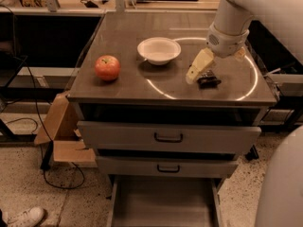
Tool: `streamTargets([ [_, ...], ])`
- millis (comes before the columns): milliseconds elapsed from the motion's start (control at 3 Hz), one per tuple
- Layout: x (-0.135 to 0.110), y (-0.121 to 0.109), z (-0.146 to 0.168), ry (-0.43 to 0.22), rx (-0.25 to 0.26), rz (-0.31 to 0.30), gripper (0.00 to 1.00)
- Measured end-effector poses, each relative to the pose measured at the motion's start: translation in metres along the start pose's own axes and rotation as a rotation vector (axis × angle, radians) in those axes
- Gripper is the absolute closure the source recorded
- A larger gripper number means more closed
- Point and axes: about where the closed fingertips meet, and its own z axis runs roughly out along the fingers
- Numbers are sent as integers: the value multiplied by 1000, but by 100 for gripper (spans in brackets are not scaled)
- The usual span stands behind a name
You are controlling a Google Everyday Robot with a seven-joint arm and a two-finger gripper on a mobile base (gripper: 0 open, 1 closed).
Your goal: Place rxbar chocolate into bottom drawer
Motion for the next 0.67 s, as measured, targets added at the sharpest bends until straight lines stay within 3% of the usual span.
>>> streamTargets([
  [333, -10, 16, 9, 23, 3, 38, 0],
  [667, -19, 25, 11, 18, -3, 32, 0],
])
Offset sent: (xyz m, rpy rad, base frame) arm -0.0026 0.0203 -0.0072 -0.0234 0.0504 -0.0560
